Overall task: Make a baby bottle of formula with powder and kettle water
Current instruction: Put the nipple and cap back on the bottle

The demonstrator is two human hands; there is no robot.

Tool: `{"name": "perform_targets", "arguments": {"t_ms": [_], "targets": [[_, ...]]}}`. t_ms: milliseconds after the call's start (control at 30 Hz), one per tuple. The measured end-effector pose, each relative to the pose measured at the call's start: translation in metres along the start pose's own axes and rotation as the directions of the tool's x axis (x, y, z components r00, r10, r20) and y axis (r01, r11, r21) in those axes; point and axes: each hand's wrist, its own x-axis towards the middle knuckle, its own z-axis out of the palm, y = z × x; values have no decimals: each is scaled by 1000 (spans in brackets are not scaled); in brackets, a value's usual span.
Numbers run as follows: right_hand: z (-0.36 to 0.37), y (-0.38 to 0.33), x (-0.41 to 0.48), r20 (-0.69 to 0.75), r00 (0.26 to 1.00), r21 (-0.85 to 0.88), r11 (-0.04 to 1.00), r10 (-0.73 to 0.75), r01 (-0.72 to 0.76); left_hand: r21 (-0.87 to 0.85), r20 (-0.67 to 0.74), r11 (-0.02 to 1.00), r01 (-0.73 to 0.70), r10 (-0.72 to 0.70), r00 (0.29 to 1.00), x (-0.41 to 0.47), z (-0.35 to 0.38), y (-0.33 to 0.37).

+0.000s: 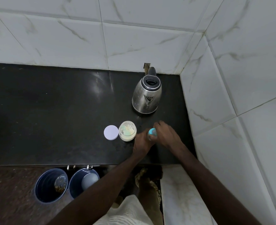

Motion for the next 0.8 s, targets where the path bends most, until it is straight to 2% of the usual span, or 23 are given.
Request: {"name": "perform_targets", "arguments": {"t_ms": [100, 233, 267, 300, 367, 400, 433, 467, 500, 633, 733, 800], "targets": [[-1, -3, -1, 9, 999, -45, 998, 42, -42, 6, 41, 998, 60, -60, 997, 3, 1, -1], [-6, -2, -2, 123, 990, -6, 997, -71, 73, 1, 142, 995, 101, -100, 985, 7, 4, 6], [-6, -3, -3, 127, 990, -8, 998, -66, 68, 27, 165, 989, 145, -147, 975, 8, 6, 9], [-6, -6, -4, 113, 993, -18, 999, -32, 34, 101, 115, 977, 188, -199, 973, 14, 11, 2], [-9, -10, -3, 61, 995, -104, 992, 79, -72, 72, 17, 959, 275, -276, 961, 12, 3, -7], [-11, -10, -3, 54, 991, -167, 980, 123, -112, 81, -1, 974, 210, -211, 977, 13, 2, -1], [-13, -9, -3, 59, 987, -205, 970, 148, -133, 106, 46, 986, 127, -132, 990, 13, 1, 5], [-15, -8, -2, 71, 986, -209, 968, 154, -136, 64, 83, 992, 106, -111, 990, 5, -3, 10], [-17, -8, -2, 92, 986, -183, 976, 138, -120, 4, 95, 994, 106, -106, 990, 1, -5, 11], [-12, -9, 0, 123, 992, -33, 999, -37, 41, -63, 55, 995, 78, -74, 996, -1, -4, 13], [-7, -8, 1, 64, 998, -33, 999, -3, 5, -2, 97, 999, 36, -36, 995, 1, -9, 15], [-3, -7, 2, 7, 998, -56, 997, 58, -57, 13, 50, 999, 33, -33, 998, -1, -11, 16]]}}
